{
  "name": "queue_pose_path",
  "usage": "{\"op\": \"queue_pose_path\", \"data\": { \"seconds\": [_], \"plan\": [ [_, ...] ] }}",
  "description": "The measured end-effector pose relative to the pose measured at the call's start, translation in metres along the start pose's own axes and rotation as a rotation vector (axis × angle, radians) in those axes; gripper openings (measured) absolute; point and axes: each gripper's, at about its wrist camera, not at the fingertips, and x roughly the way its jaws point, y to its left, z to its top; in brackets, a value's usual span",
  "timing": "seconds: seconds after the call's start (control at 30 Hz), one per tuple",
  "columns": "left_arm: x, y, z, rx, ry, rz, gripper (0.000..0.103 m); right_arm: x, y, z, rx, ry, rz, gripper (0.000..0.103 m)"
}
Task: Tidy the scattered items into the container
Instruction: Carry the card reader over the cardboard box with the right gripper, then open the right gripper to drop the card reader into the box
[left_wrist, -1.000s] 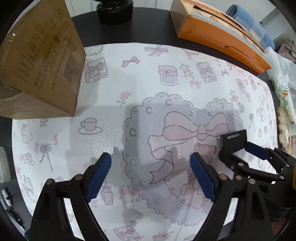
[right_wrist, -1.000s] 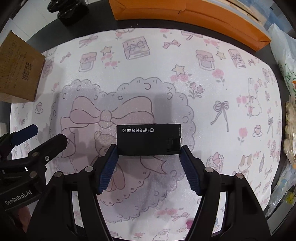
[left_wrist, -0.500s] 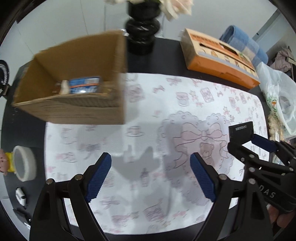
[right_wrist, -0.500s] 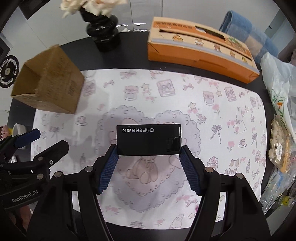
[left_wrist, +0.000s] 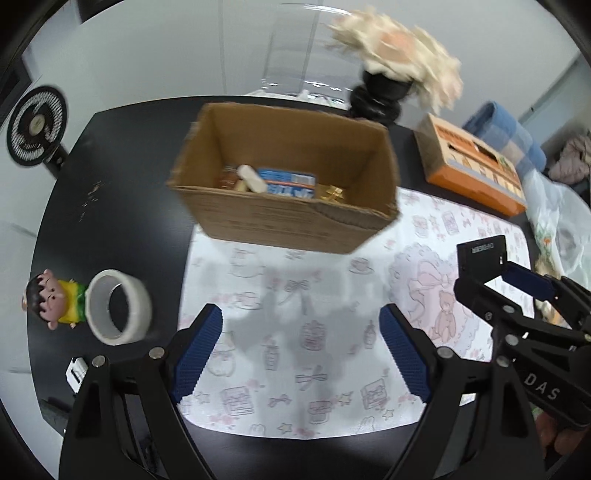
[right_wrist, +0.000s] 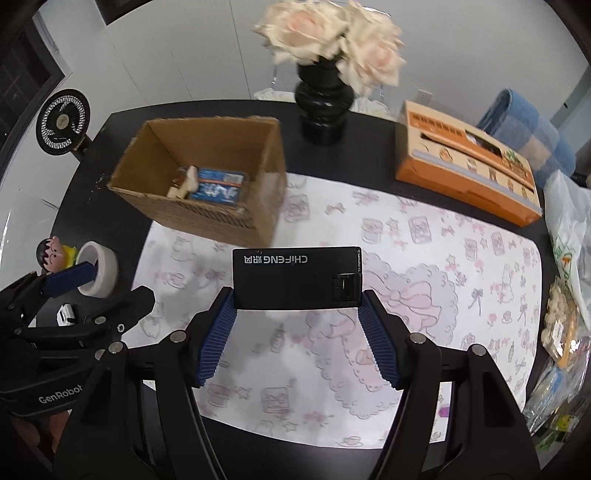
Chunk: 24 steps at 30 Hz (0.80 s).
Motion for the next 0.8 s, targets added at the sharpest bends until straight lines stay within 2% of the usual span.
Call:
{"op": "queue_pose_path", "data": {
  "seconds": [0.4, 0.8],
  "plan": [
    [-0.010, 0.055, 0.042, -0.057, -0.038, 0.015, 0.086, 0.008, 0.051, 0.055, -0.047, -0.036, 0.033, 0.070],
    [0.021, 0.071, 0.074, -0.046, 0.010, 0.026, 0.086, 0.038, 0.072, 0.096, -0.063, -0.012, 0.048, 0.070]
  ]
}}
